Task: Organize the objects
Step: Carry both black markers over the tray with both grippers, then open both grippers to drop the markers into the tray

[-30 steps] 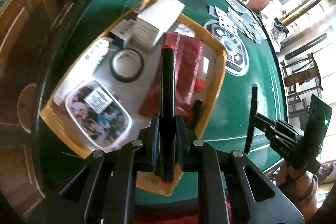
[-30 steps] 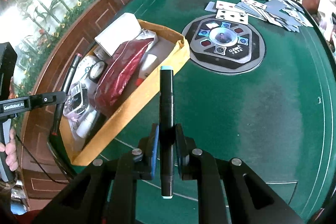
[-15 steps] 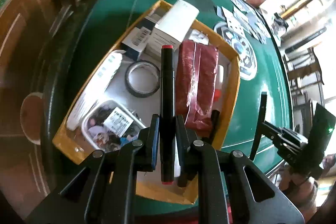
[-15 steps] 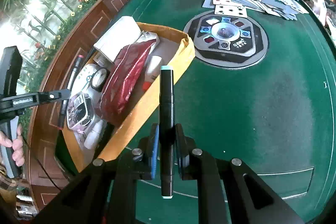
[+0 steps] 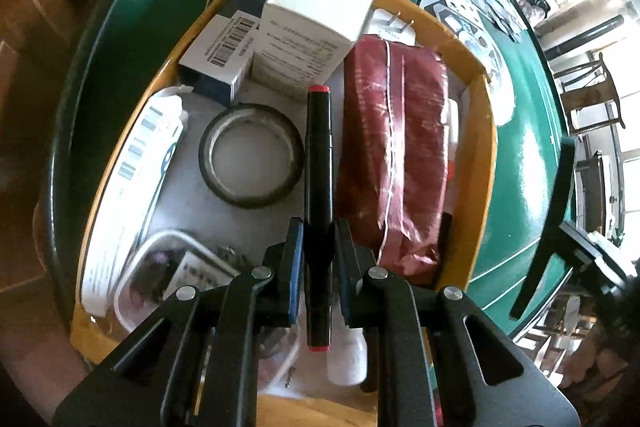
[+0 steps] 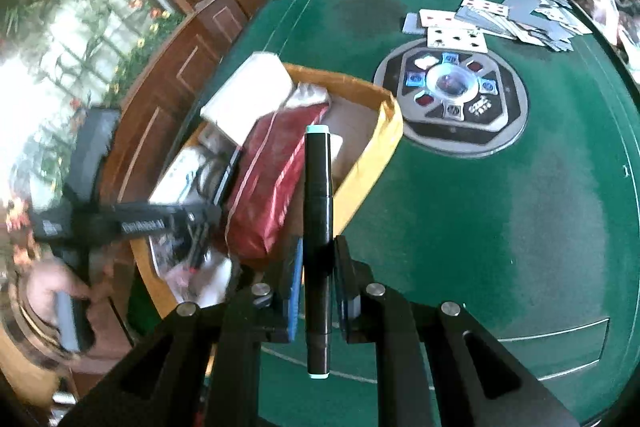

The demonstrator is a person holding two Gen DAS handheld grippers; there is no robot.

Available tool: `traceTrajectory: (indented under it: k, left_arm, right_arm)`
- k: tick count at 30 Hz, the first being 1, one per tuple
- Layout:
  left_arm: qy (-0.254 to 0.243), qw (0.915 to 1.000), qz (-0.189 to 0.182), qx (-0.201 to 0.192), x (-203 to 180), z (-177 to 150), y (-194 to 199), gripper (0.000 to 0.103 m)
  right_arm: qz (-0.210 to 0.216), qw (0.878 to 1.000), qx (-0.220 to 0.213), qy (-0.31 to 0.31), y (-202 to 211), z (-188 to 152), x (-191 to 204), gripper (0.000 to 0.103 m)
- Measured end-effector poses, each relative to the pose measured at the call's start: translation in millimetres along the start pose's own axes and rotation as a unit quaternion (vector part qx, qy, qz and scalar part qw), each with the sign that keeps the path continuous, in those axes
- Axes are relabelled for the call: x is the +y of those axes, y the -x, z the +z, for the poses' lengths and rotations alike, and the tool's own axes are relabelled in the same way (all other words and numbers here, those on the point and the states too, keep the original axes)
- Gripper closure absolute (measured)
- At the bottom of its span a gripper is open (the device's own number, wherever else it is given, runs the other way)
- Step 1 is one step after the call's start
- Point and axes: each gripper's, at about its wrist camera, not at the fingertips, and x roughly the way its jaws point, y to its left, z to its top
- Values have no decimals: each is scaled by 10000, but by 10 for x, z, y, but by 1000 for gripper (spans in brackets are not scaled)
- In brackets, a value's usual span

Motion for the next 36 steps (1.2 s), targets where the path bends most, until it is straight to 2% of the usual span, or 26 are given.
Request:
traceTrajectory:
  k: [4, 7, 14, 27, 36]
  left_arm:
    - [-25, 10000, -25, 23, 30, 44, -60, 89]
    - [-36, 10000, 55, -9, 45, 49, -88, 89]
    - [43, 10000, -31, 30, 128, -21, -126, 89]
    - [66, 10000, -66, -3, 149, -36, -110, 89]
    - [212, 9996, -106, -139, 167, -45, -106, 89]
  right_arm:
    - [4, 9986, -81, -519, -82, 205, -37, 90]
    - [4, 9970, -18, -778, -211, 332, -51, 90]
    - [122, 9915, 170, -1283, -511, 485, -60, 90]
    - [-538, 9940, 410, -859, -856, 475, 127, 90]
    - [-820, 9948, 364, -473, -832, 415, 208, 88]
